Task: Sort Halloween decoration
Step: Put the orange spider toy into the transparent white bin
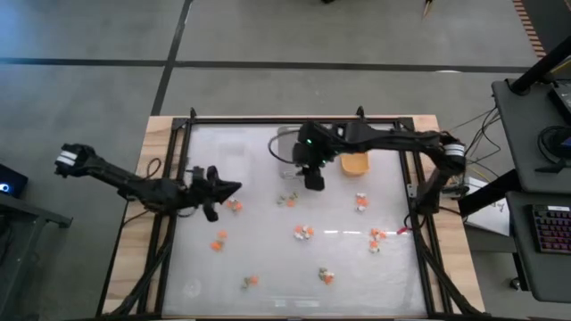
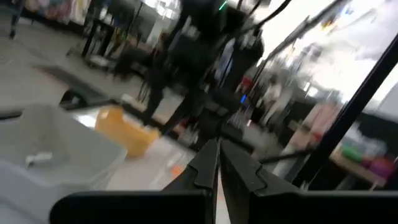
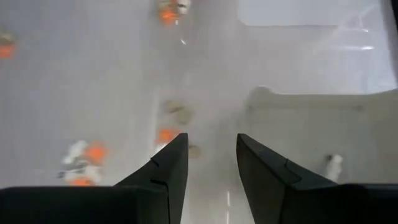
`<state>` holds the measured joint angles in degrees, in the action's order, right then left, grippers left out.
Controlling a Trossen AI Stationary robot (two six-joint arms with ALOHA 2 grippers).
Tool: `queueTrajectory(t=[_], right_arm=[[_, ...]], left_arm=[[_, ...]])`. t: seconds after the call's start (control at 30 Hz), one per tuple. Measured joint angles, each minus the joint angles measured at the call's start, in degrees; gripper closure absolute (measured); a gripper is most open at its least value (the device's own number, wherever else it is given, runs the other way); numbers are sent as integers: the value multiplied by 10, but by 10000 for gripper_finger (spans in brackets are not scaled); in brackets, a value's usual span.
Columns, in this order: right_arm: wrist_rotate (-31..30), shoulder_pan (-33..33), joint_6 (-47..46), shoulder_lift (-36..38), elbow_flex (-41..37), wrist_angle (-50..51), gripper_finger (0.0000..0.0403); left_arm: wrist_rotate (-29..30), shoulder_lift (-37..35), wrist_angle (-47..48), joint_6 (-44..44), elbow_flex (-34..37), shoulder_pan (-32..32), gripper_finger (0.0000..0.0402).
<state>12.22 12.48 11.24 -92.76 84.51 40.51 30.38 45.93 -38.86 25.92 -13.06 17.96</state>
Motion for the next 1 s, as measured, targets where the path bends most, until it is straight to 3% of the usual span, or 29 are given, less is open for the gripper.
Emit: queueTrajectory(t=[0.3, 0.63, 0.77, 1.0], right_arm=[[-13, -84, -92, 141, -171, -144, 276], [-110, -166, -169, 232, -314, -279, 280], [-124, -179, -192, 239, -337, -304, 282], [-139, -182, -197, 232, -356, -336, 284]], left_arm=[[-23, 99, 347, 0, -161, 6, 402], [-155, 171, 434, -20, -200, 29, 402], [-197, 179, 525, 77, -211, 30, 402], [-301, 220, 729, 351, -269, 31, 402]])
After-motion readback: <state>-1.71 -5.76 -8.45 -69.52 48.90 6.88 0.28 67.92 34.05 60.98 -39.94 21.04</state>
